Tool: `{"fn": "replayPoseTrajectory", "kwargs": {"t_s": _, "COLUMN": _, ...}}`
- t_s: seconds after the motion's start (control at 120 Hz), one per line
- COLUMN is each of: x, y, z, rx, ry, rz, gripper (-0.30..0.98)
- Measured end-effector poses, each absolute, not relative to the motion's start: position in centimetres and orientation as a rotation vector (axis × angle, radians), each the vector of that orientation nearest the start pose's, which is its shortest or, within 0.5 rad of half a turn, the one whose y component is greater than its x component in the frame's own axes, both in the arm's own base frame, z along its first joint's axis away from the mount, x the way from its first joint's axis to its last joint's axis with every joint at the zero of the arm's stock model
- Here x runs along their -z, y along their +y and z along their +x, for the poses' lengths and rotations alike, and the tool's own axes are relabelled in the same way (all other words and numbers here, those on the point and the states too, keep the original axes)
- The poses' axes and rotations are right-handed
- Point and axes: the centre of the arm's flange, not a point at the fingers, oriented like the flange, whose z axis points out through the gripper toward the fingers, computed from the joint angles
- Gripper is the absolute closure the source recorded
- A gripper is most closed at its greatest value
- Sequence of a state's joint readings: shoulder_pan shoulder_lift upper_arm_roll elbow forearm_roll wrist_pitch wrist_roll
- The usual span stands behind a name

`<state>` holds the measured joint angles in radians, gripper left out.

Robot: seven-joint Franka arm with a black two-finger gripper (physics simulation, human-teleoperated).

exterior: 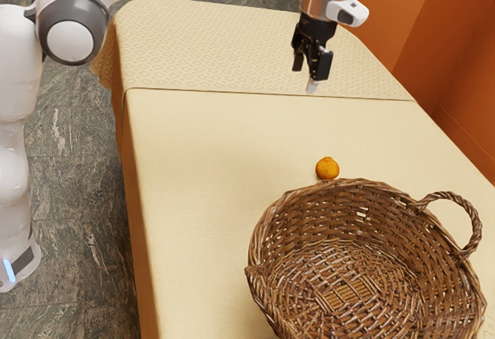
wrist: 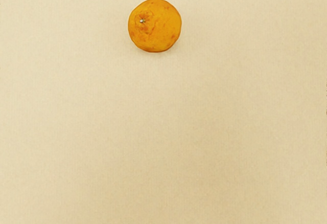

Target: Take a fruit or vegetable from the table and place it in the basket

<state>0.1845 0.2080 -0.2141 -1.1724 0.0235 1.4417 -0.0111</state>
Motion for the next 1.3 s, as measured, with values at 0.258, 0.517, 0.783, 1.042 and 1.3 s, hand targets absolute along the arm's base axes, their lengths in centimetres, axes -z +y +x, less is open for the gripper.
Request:
{"fn": "replayPoseTrajectory", "kwargs": {"t_s": 0.258, "x": -68.6, "y": 0.2, "z": 59.4, "rx": 0.088, "ry": 0.02, "rz": -3.16, "gripper": 0.0}}
{"fn": "replayPoseTrajectory", "kwargs": {"t_s": 0.517, "x": -67.5, "y": -1.3, "z": 58.0, "rx": -0.046, "ry": 0.192, "rz": -3.173, "gripper": 0.0}}
{"fn": "replayPoseTrajectory", "kwargs": {"t_s": 0.783, "x": -63.8, "y": -4.7, "z": 56.0, "rx": -0.179, "ry": 0.356, "rz": -3.232, "gripper": 0.0}}
{"fn": "replayPoseTrajectory", "kwargs": {"t_s": 1.042, "x": -59.5, "y": -3.4, "z": 62.3, "rx": -0.004, "ry": 0.471, "rz": -3.184, "gripper": 0.0}}
{"fn": "replayPoseTrajectory", "kwargs": {"t_s": 1.3, "x": -56.3, "y": -2.0, "z": 67.5, "rx": 0.15, "ry": 0.55, "rz": -3.132, "gripper": 0.0}}
